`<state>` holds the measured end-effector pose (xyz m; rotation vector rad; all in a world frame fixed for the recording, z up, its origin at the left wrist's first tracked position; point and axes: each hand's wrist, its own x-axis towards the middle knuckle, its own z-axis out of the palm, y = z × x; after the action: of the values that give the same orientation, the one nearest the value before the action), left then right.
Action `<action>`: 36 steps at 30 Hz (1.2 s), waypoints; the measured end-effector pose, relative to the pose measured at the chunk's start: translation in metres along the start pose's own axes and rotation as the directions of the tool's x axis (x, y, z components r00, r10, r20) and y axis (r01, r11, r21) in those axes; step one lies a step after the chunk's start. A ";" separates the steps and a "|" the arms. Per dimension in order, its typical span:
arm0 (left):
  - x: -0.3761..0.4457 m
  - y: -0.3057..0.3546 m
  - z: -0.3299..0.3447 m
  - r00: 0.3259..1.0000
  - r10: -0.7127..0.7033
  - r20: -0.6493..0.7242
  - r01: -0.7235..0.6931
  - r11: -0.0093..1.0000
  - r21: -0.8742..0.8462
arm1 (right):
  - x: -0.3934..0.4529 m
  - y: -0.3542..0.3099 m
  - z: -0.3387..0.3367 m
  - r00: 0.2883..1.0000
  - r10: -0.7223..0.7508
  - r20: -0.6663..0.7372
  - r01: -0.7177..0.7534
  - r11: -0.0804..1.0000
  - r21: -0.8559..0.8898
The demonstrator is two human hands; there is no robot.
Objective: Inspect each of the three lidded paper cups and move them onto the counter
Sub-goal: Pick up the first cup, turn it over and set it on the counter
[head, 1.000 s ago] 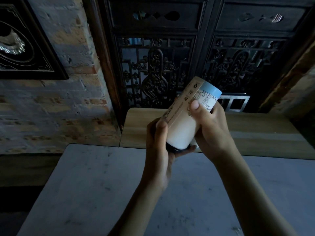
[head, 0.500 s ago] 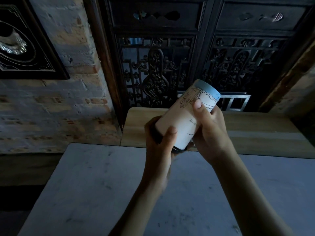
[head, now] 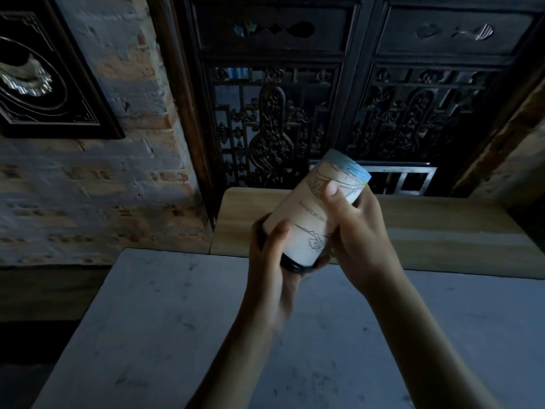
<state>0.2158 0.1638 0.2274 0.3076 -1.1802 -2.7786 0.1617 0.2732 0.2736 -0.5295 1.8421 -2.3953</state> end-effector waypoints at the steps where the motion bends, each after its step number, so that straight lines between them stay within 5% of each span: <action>1: 0.001 0.000 -0.001 0.999 -0.037 -0.020 0.036 0.998 -0.043 | -0.001 0.004 0.001 1.000 0.013 -0.021 -0.014 0.999 -0.038; 5: 0.007 -0.002 -0.014 0.986 -0.098 -0.133 0.082 0.989 -0.121 | -0.014 0.019 -0.001 0.991 -0.112 -0.079 0.076 0.931 -0.357; 7: 0.008 -0.005 -0.022 0.980 -0.088 -0.179 0.075 0.994 -0.076 | -0.021 0.031 -0.004 0.968 -0.235 0.083 0.237 0.766 -0.598; 10: 0.004 -0.009 -0.031 0.978 -0.063 -0.199 0.059 0.998 -0.024 | -0.030 0.053 -0.004 0.939 -0.138 0.314 0.332 0.599 -0.729; 13: 0.001 -0.012 -0.035 0.964 -0.046 -0.261 0.068 0.995 0.075 | -0.035 0.070 0.000 0.955 -0.013 0.295 0.246 0.587 -0.771; 18: -0.005 -0.018 -0.050 0.958 -0.005 -0.285 0.068 0.975 0.210 | -0.034 0.092 0.001 0.965 0.169 0.202 0.015 0.732 -0.681; 25: -0.004 -0.025 -0.105 0.950 -0.043 -0.309 0.154 0.927 0.343 | -0.040 0.138 0.005 0.917 0.394 0.062 -0.359 0.883 -0.302; 32: 0.000 -0.037 -0.161 0.900 -0.143 -0.412 0.279 0.915 0.292 | -0.046 0.186 0.015 0.748 0.661 0.058 -0.654 0.749 -0.110; 36: -0.002 -0.040 -0.189 0.877 -0.160 -0.454 0.336 0.879 0.338 | -0.049 0.215 0.016 0.660 0.750 0.052 -0.739 0.659 -0.141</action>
<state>0.2600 0.0598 0.0709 1.1078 -1.6832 -2.4315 0.1805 0.2114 0.0617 0.1164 1.6789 -1.6717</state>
